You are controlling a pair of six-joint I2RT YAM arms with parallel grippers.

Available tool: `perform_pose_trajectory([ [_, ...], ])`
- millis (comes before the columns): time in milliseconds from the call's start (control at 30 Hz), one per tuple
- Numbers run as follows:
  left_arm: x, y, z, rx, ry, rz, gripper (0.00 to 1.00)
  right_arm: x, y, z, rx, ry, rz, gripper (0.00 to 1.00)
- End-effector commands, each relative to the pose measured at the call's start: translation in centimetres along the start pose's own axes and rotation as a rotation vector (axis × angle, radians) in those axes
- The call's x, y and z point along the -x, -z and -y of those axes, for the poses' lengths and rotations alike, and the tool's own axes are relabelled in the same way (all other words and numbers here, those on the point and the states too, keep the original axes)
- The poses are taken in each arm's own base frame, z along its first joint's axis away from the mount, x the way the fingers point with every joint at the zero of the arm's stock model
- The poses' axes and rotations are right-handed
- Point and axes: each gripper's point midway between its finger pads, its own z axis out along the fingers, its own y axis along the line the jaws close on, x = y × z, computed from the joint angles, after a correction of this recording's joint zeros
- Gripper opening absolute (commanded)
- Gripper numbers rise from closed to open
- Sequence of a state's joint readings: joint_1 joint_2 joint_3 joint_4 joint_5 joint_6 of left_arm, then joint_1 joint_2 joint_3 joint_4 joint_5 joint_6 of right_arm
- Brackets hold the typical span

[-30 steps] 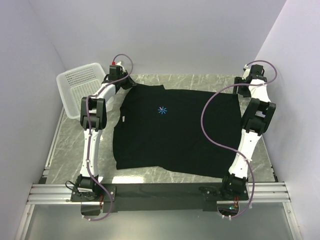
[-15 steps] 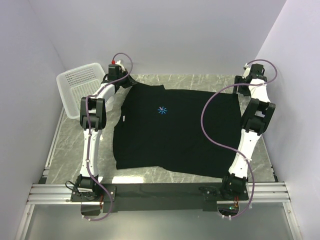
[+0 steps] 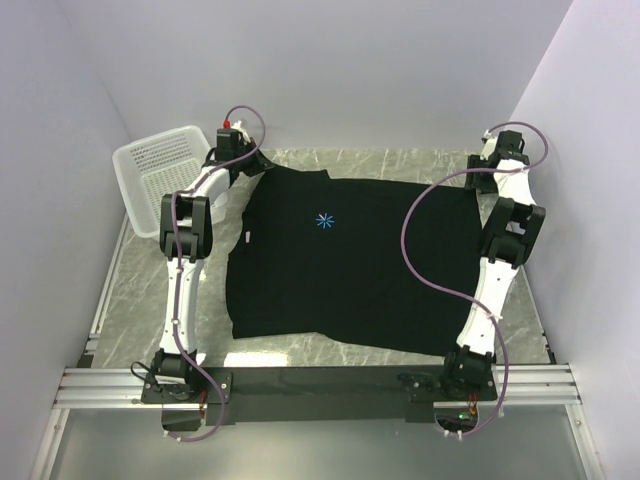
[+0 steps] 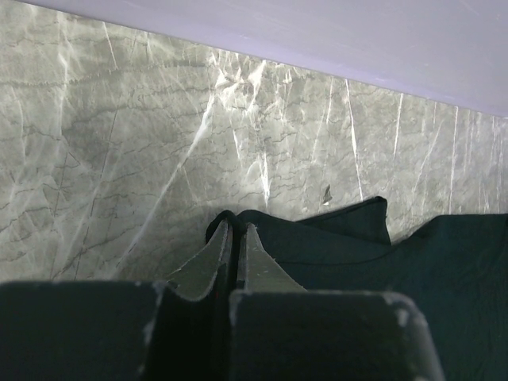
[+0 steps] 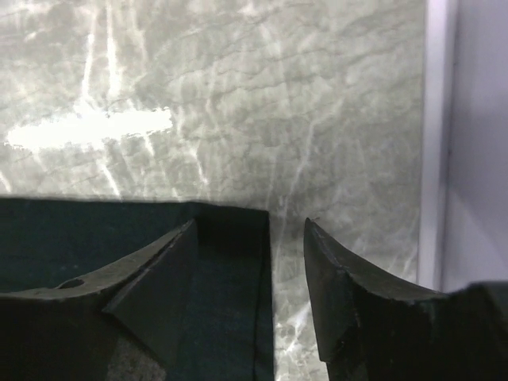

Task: Fold and stack the t-shirts
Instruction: Fold the T-shirt at the center of the board.

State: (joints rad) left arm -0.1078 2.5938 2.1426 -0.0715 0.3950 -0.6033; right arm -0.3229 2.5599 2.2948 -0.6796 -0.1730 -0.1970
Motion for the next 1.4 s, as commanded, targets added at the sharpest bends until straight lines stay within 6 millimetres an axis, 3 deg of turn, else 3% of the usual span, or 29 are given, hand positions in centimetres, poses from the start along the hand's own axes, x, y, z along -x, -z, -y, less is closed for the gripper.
perform_pose_trajectory([
  [0, 3.9, 1.9, 3.4, -0.07, -0.047, 0.081, 0.0, 0.6, -0.2, -1.4, 0.063, 0.028, 0.005, 0.61],
  [233, 3.7, 1.9, 3.3, -0.071, -0.043, 0.074, 0.0, 0.0, -0.4, -2.7, 0.11, 0.046, -0.019, 0.45],
  [267, 3.7, 1.9, 3.4, -0.073, -0.047, 0.074, 0.0, -0.2, -0.4, -2.7, 0.114, 0.045, -0.024, 0.38],
  [433, 4.1, 2.1, 3.7, -0.077, -0.053, 0.08, 0.0, -0.3, -0.1, -2.9, 0.132, 0.051, -0.024, 0.23],
  [567, 4.6, 2.3, 4.0, -0.082, -0.061, 0.092, 0.0, 1.0, 1.1, -2.7, 0.144, 0.058, 0.018, 0.0],
  [700, 5.5, 2.8, 4.6, -0.091, -0.07, 0.113, 0.0, 2.8, 3.0, -2.2, 0.153, 0.053, 0.076, 0.0],
  [833, 6.6, 3.5, 5.2, -0.102, -0.076, 0.137, 0.0, 4.8, 6.2, -2.0, 0.178, 0.055, 0.156, 0.0],
  [900, 7.2, 3.8, 5.4, -0.105, -0.082, 0.15, 0.0, 4.7, 6.7, -2.0, 0.191, 0.046, 0.175, 0.0],
  [933, 7.5, 3.9, 5.3, -0.103, -0.08, 0.155, 0.0, 5.5, 8.3, -2.2, 0.198, 0.051, 0.211, 0.0],
  [1000, 7.9, 4.2, 5.5, -0.11, -0.083, 0.165, 0.0, 5.2, 8.6, -2.2, 0.209, 0.037, 0.239, 0.0],
  [1033, 8.3, 4.4, 5.8, -0.117, -0.086, 0.17, 0.0, 6.0, 10.2, -2.0, 0.206, 0.036, 0.278, 0.0],
  [1133, 8.9, 4.9, 6.1, -0.126, -0.095, 0.179, 0.0, 6.5, 11.9, -1.9, 0.223, 0.011, 0.333, 0.0],
  [1233, 10.0, 5.4, 6.6, -0.148, -0.106, 0.212, 0.0, 7.3, 13.2, -1.4, 0.231, -0.027, 0.373, 0.0],
  [1367, 10.6, 5.9, 6.7, -0.155, -0.106, 0.228, 0.01, 7.4, 13.3, -0.8, 0.224, -0.045, 0.381, 0.0],
])
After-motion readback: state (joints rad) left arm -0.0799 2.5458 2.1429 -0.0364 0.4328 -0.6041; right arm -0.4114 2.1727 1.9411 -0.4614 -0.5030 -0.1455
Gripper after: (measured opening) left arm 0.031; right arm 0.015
